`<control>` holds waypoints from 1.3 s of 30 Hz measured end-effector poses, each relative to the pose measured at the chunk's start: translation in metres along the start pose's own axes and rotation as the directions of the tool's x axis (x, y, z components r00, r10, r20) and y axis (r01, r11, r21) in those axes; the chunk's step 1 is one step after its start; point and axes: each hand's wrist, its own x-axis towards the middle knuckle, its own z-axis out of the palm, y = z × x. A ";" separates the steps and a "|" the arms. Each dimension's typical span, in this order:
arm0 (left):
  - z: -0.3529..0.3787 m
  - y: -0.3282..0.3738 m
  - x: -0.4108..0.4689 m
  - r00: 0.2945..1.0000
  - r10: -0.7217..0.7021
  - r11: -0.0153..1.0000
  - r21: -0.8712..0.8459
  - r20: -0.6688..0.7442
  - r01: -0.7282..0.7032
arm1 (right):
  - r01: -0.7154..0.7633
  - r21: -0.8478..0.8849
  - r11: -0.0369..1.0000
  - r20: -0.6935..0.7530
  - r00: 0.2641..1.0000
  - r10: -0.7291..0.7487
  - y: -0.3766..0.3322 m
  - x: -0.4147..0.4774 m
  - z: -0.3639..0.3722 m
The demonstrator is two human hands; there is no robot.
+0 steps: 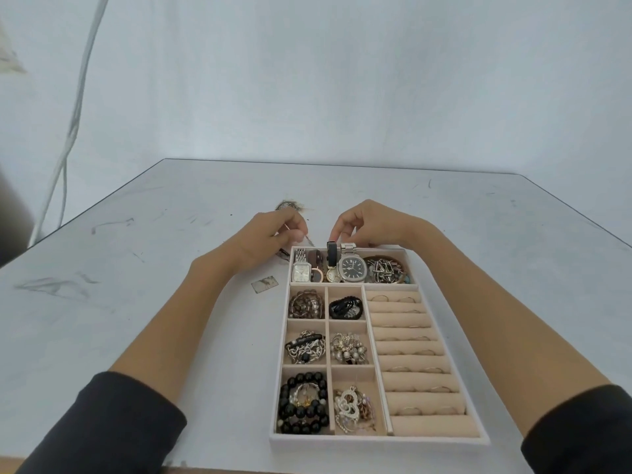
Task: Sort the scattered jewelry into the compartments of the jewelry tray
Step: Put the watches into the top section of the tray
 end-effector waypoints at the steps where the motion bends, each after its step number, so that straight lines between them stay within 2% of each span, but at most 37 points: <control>1: 0.000 0.000 -0.001 1.000 0.003 1.000 -0.017 -0.015 -0.003 | 0.011 0.003 1.000 -0.010 1.000 -0.011 0.002 -0.002 0.001; 4: -0.001 0.001 -0.006 0.998 0.008 0.996 -0.089 -0.068 -0.014 | 0.043 0.069 0.997 -0.085 0.996 -0.037 0.010 -0.010 0.003; 7: -0.003 0.004 -0.008 0.995 0.006 0.987 -0.161 -0.101 -0.023 | 0.065 0.209 0.976 -0.182 0.983 -0.027 0.019 -0.027 0.003; 11: -0.007 0.015 -0.015 0.990 0.021 0.974 -0.219 -0.139 -0.052 | 0.115 0.321 0.940 -0.350 0.937 0.005 0.032 -0.051 0.003; 15: -0.014 0.032 -0.029 0.986 0.035 0.973 -0.218 -0.164 -0.071 | 0.084 0.161 0.983 -0.448 0.894 -0.003 0.046 -0.063 0.008; 18: -0.017 0.048 -0.045 0.986 0.048 0.961 -0.263 -0.163 -0.090 | 0.051 -0.001 0.999 -0.437 0.898 -0.046 0.049 -0.068 0.010; 25: -0.010 0.082 -0.086 0.994 0.086 0.931 -0.350 -0.071 -0.106 | 0.009 -0.211 0.977 -0.392 0.915 -0.093 0.053 -0.071 0.021; 29: -0.004 0.096 -0.109 0.993 0.115 0.926 -0.362 0.009 -0.103 | -0.019 -0.233 0.972 -0.384 0.920 -0.074 0.050 -0.074 0.023; 35: 0.003 0.116 -0.131 0.961 0.217 0.959 -0.221 0.168 -0.178 | -0.035 -0.270 0.962 -0.408 0.910 -0.081 0.049 -0.075 0.025; 39: 0.010 0.127 -0.134 0.943 0.243 0.959 -0.204 0.226 -0.198 | -0.033 -0.242 0.970 -0.423 0.903 -0.074 0.047 -0.076 0.025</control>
